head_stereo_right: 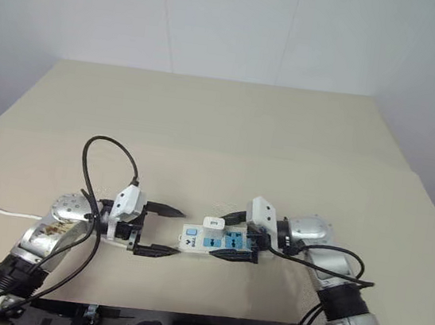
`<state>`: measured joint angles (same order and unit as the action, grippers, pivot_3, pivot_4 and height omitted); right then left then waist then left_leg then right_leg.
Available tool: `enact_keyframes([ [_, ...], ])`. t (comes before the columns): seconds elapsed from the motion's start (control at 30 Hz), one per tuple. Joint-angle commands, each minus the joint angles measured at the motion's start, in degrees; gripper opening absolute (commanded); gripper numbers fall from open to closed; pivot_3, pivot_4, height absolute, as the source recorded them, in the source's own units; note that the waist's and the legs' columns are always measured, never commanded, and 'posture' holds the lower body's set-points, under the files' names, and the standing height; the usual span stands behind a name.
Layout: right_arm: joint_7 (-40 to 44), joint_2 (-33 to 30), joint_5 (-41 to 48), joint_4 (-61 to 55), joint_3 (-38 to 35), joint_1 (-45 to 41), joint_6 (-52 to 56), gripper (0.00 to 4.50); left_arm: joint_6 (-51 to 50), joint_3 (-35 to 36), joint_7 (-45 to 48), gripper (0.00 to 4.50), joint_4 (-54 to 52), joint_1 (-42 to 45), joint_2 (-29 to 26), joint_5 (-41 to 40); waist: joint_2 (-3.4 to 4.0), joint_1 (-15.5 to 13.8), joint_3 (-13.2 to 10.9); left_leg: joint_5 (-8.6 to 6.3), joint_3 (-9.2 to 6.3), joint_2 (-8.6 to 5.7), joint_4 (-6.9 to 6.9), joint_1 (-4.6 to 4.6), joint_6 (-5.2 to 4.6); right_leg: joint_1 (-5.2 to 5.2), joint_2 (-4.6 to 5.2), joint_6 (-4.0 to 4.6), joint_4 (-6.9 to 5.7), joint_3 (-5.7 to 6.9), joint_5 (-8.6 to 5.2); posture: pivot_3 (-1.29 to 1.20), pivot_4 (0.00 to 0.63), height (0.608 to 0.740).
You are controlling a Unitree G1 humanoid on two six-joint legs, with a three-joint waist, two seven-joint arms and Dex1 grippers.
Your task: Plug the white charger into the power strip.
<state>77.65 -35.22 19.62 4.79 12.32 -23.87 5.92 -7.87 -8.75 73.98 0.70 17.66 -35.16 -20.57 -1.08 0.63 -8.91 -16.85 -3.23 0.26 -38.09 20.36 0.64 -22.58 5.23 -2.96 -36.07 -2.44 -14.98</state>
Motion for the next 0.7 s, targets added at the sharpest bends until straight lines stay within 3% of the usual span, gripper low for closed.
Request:
enact_keyframes([
  [0.03,1.7,-5.1,4.9,-6.6,-6.3,1.0,3.5,4.02,-0.8,3.1,1.8,4.5,-2.4,0.7,-2.6,-2.6,0.03,0.1,-0.5,0.0,0.01,-0.01,0.0,0.01,0.0,-0.01,0.01,0.0,0.0,0.0,0.0,0.0,0.15,0.74],
  [0.23,1.2,-11.4,8.3,-10.3,-14.1,4.6,5.1,4.02,-3.5,6.3,3.2,4.5,-4.4,0.5,-6.4,-5.3,-0.01,0.4,-0.5,0.01,0.02,0.01,-0.19,0.67,0.01,-0.68,-0.04,0.0,-0.1,0.0,0.0,0.0,0.15,0.74],
  [0.53,1.6,-19.8,10.2,-10.4,-26.1,11.8,4.8,4.02,-6.1,13.1,4.4,4.5,-7.1,-1.6,-14.4,-8.0,0.01,0.1,-0.7,0.01,0.06,0.0,-0.39,0.78,0.0,-0.66,0.01,-0.04,-0.11,0.01,0.02,0.0,0.15,0.74],
  [0.7,-0.7,-20.8,9.2,-11.6,-27.3,14.5,5.9,4.02,-7.0,14.2,2.2,4.5,-7.6,-2.5,-14.2,-8.1,0.01,0.2,-0.7,0.0,0.06,0.01,-0.54,0.77,-0.01,-0.6,-0.02,-0.04,-0.19,0.02,0.02,0.0,0.15,0.74],
])
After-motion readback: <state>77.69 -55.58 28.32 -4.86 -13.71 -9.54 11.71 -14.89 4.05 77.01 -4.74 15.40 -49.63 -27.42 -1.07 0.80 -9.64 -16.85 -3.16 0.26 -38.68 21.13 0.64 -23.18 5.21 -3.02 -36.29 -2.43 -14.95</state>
